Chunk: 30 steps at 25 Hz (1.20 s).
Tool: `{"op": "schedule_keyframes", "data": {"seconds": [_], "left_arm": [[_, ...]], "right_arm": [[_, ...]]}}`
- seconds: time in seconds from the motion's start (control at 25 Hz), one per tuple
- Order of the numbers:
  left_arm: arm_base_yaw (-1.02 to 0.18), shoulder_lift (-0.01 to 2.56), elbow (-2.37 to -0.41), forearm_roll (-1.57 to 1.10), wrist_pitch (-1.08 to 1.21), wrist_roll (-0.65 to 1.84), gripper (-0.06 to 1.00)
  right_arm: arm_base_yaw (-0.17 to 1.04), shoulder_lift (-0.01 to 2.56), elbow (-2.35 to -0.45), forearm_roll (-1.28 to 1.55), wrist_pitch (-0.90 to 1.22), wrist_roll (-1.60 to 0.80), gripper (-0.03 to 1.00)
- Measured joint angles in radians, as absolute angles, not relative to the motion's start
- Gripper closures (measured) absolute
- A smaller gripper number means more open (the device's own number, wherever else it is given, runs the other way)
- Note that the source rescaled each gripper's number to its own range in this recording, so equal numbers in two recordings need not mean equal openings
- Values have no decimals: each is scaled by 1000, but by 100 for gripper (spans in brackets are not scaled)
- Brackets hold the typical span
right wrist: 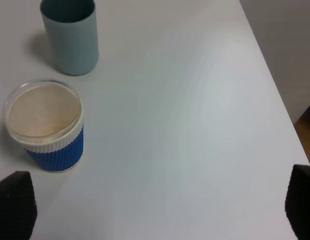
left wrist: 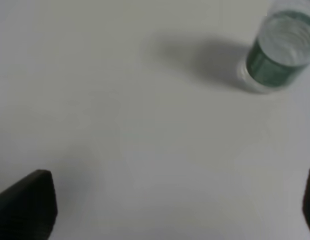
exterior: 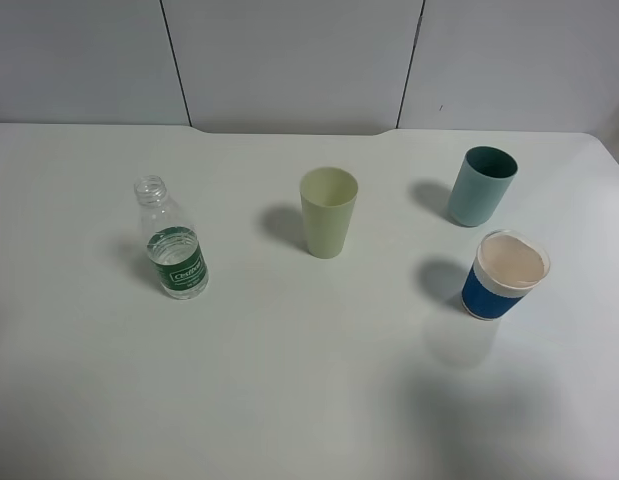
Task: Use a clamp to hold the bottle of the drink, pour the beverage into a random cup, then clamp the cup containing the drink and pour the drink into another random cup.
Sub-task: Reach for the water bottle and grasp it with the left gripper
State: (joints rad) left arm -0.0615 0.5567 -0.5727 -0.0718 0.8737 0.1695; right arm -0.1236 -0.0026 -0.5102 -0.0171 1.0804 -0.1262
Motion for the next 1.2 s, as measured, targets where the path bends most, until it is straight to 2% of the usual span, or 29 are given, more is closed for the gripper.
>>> {"op": "schedule_keyframes", "data": {"seconds": [0.48,0.88,1.08,1.12,1.2], "left_arm": [[-61,856,-518,-112,804,227,-6],[-64,881,-386,-111,584,211,-6],[-135,881,-348,-111,498,168,-6],[-232,883,-321,-111,390,111,-6],[-260,888,-310,-111,355,84,-6]], "right_arm": [[-124,-3,-510,-17,1080,-126,-3],[-124,-3,-510,-17,1080,-126,-3],[-124,-3,-510,-17,1080,-126,-3],[-124,-3,-510,-17,1080,-126,-3],[-124,-3,-510,-17,1080,-126,-3]]}}
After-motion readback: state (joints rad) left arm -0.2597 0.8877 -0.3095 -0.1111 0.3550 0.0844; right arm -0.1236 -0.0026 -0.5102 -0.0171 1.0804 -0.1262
